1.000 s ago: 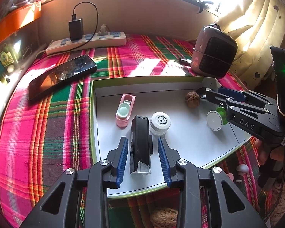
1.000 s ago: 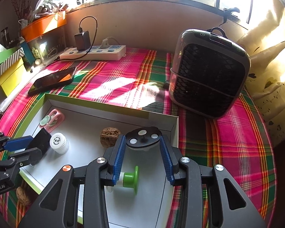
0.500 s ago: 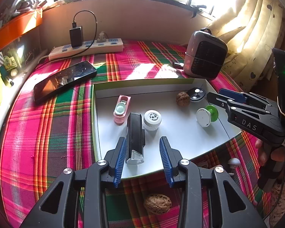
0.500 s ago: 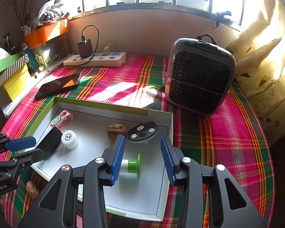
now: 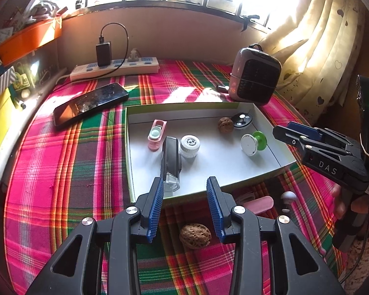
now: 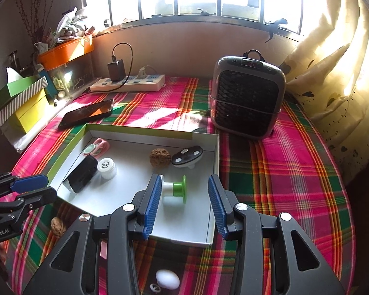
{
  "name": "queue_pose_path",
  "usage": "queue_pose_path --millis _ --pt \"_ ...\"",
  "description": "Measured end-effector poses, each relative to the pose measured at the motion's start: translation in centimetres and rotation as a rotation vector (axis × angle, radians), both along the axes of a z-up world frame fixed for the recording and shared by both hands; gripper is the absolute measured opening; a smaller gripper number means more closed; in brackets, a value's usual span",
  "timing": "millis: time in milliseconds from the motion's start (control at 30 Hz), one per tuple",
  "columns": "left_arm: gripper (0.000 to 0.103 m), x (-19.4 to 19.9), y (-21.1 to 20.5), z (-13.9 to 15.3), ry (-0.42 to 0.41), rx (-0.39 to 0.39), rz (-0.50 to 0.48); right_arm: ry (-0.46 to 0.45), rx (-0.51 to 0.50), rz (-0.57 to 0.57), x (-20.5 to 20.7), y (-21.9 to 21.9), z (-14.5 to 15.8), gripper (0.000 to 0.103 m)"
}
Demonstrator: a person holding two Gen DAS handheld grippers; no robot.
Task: Organize objects
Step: 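Move the left gripper to the walnut while the right moves to the white mushroom knob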
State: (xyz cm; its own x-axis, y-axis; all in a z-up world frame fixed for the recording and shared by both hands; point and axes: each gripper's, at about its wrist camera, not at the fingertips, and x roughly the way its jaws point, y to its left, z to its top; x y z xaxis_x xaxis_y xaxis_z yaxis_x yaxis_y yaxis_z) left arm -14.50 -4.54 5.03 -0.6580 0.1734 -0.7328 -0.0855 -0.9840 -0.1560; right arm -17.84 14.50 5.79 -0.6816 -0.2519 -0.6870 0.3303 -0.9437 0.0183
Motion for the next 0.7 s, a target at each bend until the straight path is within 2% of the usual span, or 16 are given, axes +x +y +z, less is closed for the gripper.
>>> queue_pose_path --millis 167,267,700 --pt "0.035 1.2 0.0 -0.1 -0.002 0.009 -0.018 -0.003 -0.007 -0.003 1.4 0.4 -0.3 0.042" --pt "0.037 1.9 0.0 -0.4 -0.005 0.018 -0.025 0.002 -0.002 -0.002 2.5 0.5 -0.5 0.046" --pt "0.042 3.8 0.0 -2.0 -0.035 0.049 -0.052 -0.004 -0.033 -0.024 5.8 1.6 -1.3 0.049"
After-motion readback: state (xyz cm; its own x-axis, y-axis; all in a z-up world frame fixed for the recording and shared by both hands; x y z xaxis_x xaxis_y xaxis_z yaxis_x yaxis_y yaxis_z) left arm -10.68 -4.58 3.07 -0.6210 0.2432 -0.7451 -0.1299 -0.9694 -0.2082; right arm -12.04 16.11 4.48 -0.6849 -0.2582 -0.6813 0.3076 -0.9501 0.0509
